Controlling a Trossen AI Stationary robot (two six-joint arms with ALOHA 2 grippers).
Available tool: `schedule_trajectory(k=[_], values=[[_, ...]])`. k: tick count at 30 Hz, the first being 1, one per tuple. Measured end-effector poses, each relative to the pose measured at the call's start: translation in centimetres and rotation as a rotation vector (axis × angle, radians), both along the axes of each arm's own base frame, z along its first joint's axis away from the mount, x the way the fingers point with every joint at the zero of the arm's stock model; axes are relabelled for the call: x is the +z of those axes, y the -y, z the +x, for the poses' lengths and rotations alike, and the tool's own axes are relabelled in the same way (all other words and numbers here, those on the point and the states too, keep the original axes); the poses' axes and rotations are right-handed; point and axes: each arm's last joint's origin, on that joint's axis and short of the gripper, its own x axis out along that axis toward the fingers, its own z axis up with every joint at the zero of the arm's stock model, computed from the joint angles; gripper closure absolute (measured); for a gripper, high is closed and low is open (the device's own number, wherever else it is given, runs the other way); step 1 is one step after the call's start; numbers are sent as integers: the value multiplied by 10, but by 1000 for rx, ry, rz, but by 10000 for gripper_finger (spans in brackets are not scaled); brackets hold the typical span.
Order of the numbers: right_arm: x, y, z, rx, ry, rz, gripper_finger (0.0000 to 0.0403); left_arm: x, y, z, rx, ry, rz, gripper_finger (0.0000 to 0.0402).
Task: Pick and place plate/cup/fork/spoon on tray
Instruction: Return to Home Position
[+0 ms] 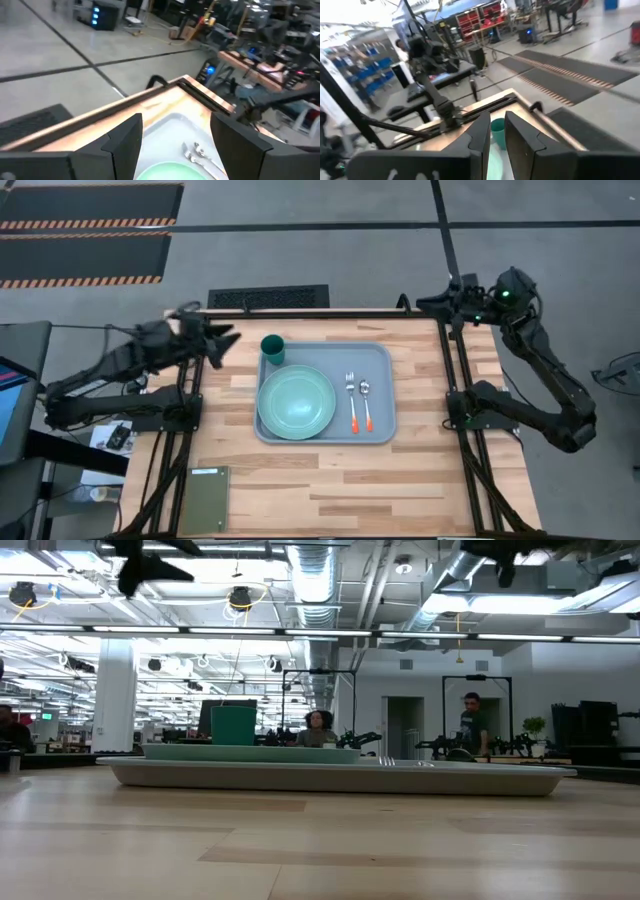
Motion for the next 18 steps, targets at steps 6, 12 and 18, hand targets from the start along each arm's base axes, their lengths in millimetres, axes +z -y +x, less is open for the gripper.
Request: schedule_trajectory(k=[6,12,18], values=[[-27,1,1,3,99,14,321,-51,-1,14,-110,109,13,181],[-58,-8,-8,-18,122,21,321,-79,3,2,-112,212,7,181],[-84,-22,-18,-19,232,-10,321,-98,6,-12,-74,277,16,181]])
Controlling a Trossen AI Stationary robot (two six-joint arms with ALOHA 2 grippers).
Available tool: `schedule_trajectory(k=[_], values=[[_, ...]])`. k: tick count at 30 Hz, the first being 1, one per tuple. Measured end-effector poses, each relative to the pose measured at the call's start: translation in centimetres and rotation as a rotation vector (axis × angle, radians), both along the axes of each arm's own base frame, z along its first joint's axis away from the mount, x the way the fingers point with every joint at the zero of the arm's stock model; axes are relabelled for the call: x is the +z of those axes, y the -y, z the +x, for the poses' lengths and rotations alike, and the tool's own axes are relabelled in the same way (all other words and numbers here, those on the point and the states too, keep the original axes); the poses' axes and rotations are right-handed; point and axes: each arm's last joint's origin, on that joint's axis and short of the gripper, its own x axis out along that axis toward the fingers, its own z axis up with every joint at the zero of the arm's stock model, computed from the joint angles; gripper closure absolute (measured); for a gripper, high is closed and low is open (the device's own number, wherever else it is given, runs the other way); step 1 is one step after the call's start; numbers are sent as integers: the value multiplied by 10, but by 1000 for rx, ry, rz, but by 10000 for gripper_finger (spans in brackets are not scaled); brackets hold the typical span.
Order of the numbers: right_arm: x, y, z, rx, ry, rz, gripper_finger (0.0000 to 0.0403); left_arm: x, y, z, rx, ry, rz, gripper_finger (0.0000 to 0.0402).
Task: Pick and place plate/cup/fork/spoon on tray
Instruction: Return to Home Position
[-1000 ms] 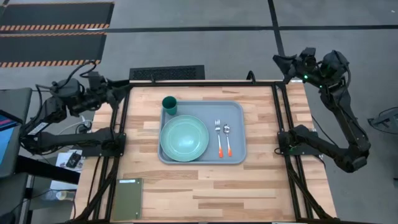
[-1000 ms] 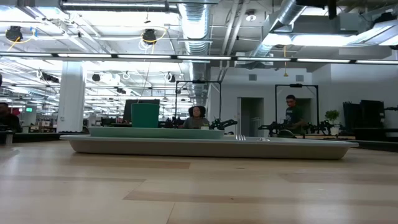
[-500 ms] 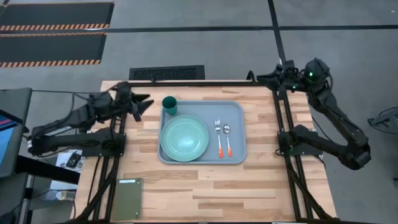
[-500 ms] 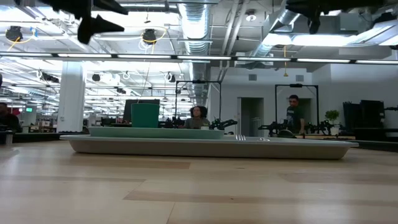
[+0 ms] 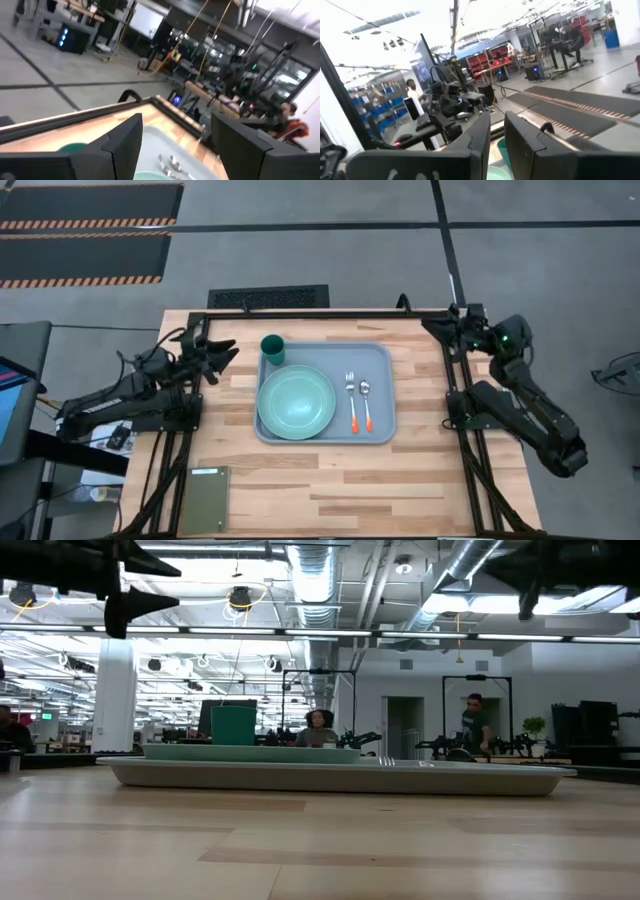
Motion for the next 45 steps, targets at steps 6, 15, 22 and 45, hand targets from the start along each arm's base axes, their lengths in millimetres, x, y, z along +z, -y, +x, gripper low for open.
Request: schedule_trajectory(k=[6,15,22,45], values=[[-39,-10,-5,17,13,62,321,-16,3,-7,-9,49,-7,181],[-103,-22,0,75,117,236,321,-44,3,-4,-35,34,-47,181],[-111,-37,12,90,168,245,321,-67,2,2,-63,7,-87,181],[-130,-53,40,-191,-43,148,321,-74,18,10,-148,81,-30,182]])
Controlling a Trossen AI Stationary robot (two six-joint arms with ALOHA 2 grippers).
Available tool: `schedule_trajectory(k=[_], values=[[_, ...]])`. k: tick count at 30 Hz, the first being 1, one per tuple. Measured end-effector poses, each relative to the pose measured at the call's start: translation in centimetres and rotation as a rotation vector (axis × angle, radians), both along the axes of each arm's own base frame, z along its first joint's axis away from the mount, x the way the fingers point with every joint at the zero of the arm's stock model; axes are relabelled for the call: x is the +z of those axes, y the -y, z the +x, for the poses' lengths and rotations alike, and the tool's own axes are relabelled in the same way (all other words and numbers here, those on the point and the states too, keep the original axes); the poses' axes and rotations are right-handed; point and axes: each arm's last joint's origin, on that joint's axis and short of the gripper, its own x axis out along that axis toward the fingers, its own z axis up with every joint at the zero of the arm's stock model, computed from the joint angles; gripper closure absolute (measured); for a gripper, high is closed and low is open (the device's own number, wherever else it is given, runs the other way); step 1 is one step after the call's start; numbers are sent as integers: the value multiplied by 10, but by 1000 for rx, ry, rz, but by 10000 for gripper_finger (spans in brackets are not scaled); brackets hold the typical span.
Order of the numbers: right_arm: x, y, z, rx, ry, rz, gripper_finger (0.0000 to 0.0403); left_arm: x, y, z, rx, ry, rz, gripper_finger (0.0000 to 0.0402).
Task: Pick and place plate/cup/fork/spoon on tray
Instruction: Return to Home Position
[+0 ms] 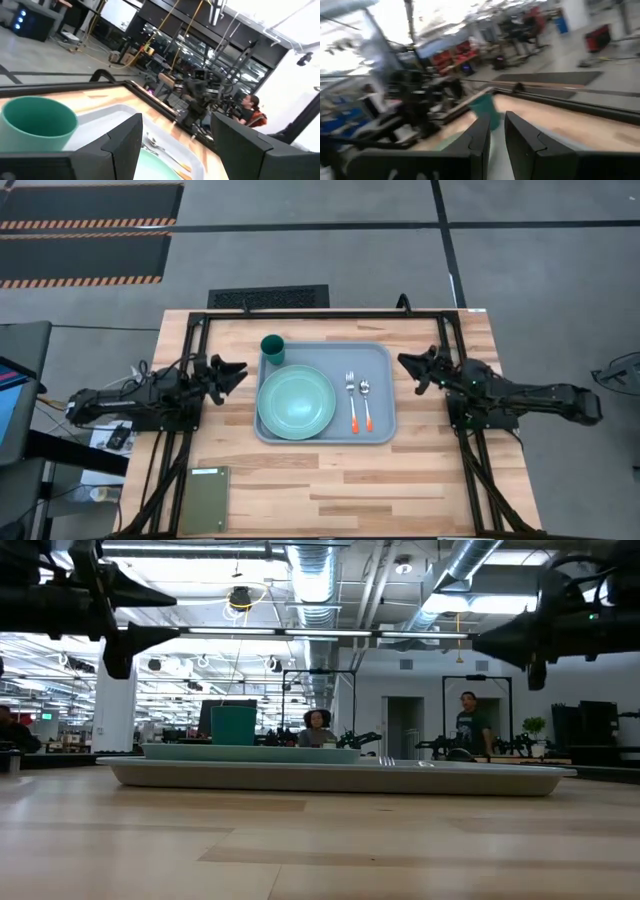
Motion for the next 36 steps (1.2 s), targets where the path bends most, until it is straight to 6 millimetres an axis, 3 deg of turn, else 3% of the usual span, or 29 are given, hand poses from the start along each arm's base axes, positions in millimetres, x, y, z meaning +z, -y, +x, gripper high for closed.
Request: schedule_trajectory(k=[10,23,36], values=[[-9,9,3,-93,-85,40,321,0,7,1,-33,-1,-7,182],[-13,9,5,-85,-109,66,321,-3,8,1,-7,-10,-56,181],[-31,8,3,-85,-289,113,321,-9,8,1,-10,-73,-101,181]])
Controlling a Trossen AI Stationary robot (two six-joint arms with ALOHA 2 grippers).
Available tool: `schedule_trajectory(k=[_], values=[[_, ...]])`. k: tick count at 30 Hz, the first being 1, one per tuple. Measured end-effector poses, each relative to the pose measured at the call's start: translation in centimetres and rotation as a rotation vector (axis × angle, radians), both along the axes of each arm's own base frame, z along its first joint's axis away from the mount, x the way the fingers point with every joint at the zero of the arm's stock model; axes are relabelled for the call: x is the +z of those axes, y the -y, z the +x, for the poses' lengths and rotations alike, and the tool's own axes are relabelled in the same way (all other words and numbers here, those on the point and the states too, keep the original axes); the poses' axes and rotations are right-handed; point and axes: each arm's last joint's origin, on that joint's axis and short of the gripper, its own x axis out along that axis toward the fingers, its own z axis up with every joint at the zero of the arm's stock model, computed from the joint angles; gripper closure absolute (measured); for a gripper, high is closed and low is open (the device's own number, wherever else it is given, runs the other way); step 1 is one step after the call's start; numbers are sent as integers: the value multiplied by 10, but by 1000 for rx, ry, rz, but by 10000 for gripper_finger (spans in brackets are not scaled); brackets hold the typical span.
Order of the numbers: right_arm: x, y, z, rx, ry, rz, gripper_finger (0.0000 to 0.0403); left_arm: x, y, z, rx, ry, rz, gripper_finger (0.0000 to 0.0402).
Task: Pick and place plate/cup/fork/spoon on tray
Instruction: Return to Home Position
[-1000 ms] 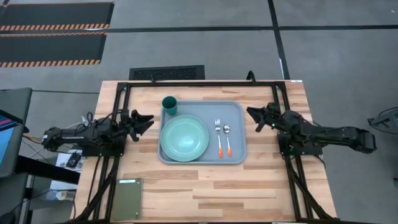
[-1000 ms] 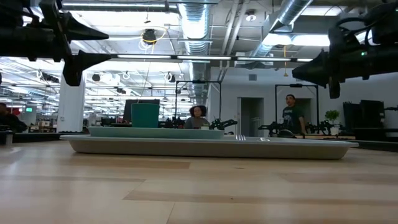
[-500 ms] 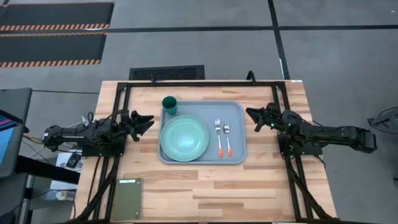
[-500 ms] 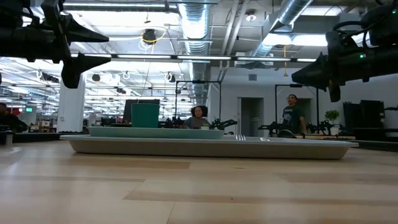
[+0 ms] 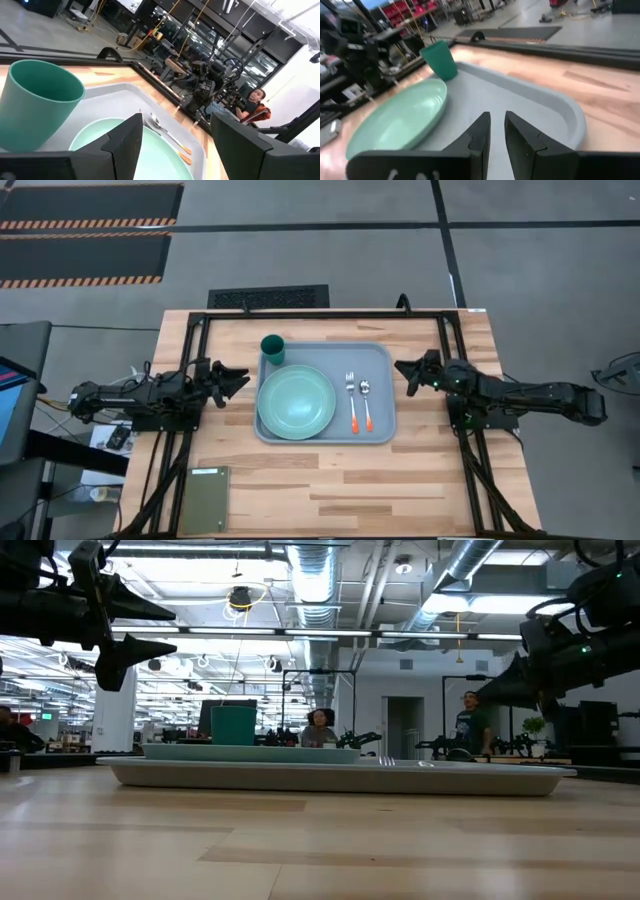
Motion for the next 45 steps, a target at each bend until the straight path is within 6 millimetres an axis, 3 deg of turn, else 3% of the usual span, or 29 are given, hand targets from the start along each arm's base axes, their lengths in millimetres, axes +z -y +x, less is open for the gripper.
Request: schedule_trajectory(k=[15,45], values=[[-11,-1,-3,0,-114,35,321,0,0,0,0,-5,0,182],[-11,-1,-3,1,-117,37,321,1,0,0,1,-5,0,181]])
